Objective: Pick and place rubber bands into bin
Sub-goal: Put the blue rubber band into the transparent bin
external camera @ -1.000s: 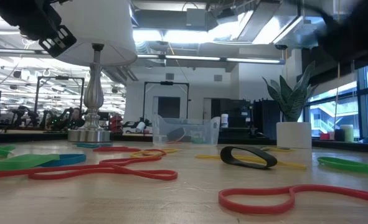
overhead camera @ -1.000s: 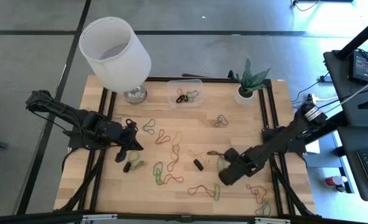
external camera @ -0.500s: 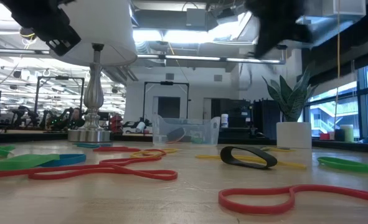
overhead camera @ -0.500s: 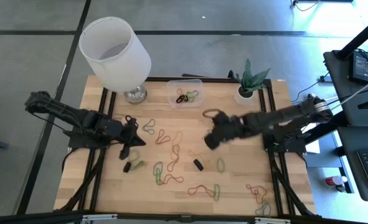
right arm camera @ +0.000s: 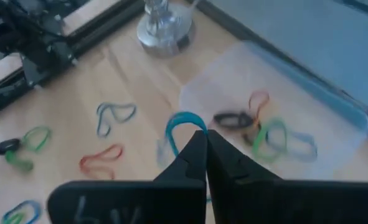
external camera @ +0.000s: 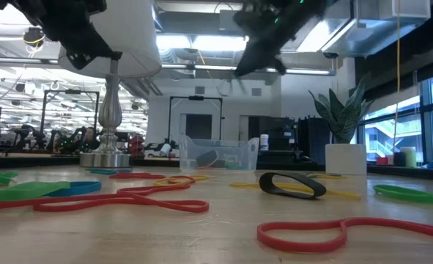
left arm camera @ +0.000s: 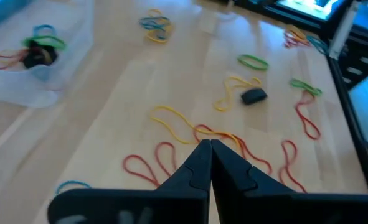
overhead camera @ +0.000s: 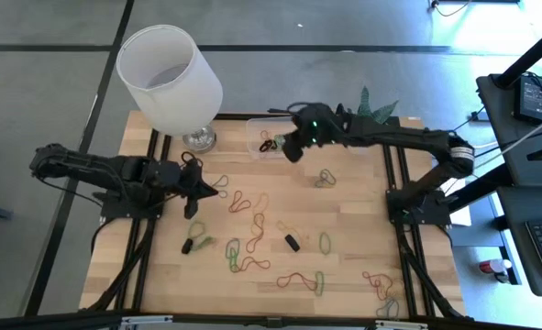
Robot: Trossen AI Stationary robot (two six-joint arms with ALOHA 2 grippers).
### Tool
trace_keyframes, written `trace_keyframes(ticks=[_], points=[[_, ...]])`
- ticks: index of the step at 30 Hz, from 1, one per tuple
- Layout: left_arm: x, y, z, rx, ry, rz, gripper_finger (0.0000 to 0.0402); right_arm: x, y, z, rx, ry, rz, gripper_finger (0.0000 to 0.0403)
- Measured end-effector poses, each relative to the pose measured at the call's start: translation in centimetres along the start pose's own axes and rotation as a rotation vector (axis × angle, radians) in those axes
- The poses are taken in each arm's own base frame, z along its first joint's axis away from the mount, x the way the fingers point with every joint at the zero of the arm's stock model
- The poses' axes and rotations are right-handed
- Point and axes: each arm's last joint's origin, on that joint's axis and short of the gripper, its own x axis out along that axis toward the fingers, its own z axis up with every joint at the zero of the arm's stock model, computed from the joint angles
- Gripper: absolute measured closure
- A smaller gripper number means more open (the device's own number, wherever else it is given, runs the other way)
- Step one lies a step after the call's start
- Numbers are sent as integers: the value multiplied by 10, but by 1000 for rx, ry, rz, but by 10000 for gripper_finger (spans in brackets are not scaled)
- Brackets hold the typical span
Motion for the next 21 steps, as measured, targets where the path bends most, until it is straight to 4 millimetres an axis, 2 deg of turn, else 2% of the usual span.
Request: trace_keyframes(ticks=[8,13,17,21], points=[[1,8,3,-30,-11,54,399,66,-35,7,-3,-28,70,403],[1,11,4,-40,-17,70,400,108,-42,20,-86,-20,51,403],[1,12,4,-41,-25,92,399,138,-50,23,-96,74,10,403],[1,12,4,-51,-27,95,400,159,-57,19,-129,165,-14,403]])
